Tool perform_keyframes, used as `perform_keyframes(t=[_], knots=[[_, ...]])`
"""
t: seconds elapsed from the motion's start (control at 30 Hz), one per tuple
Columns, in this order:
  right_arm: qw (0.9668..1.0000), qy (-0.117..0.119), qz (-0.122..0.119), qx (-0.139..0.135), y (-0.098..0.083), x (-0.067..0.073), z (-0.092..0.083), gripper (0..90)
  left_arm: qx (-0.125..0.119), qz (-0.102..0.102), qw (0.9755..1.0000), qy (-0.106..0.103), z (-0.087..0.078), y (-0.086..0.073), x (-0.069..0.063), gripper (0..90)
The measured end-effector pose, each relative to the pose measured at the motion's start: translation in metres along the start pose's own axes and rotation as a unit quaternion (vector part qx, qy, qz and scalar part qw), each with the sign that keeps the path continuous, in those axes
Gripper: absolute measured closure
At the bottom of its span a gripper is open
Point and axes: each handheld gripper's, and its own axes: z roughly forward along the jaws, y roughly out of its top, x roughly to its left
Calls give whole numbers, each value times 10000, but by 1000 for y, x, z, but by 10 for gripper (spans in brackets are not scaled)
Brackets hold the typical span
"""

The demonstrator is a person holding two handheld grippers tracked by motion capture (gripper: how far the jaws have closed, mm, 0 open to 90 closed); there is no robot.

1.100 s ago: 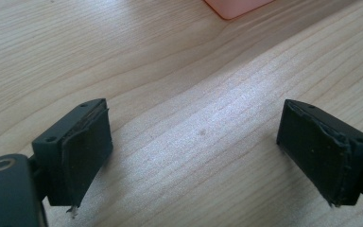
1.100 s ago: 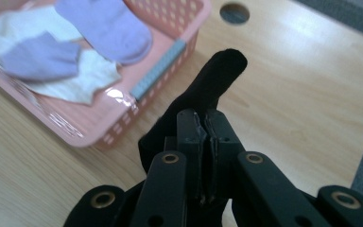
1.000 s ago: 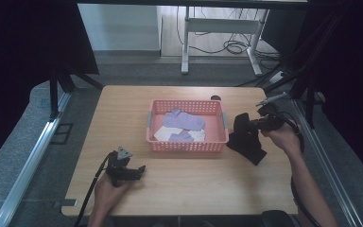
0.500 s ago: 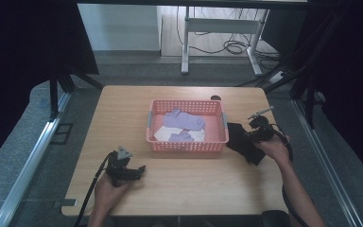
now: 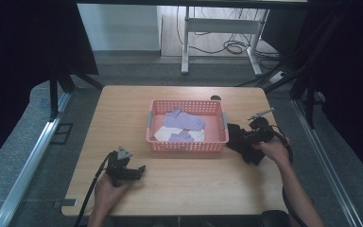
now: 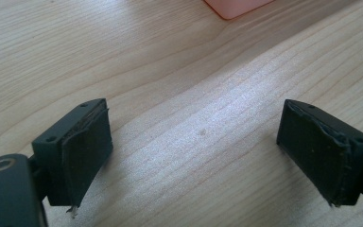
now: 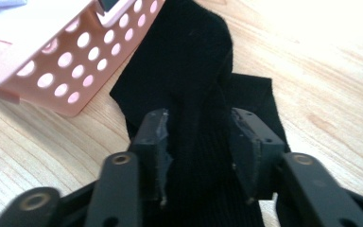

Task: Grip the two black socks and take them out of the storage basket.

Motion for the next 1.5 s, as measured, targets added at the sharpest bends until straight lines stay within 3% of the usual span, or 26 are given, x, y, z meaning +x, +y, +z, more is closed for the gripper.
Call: perform_keyframes(t=[0.17, 0.3, 0.7, 1.13, 1.5], knots=[[9999, 0, -7, -109, 1, -1, -6, 443, 2, -1, 10000, 0, 0, 0, 0, 106], [9998, 6, -65, -182, 2, 1, -12, 415, 4, -1, 10000, 1, 0, 0, 0, 106], [9992, 97, -286, -273, 4, 15, -28, 395, 5, -1, 10000, 3, 0, 0, 0, 106], [9983, 159, -368, -429, 1, 29, -40, 363, 3, 0, 10000, 4, 0, 0, 0, 106], [9967, 329, -567, -480, -2, 54, -46, 332, 3, 0, 10000, 3, 0, 0, 0, 106]])
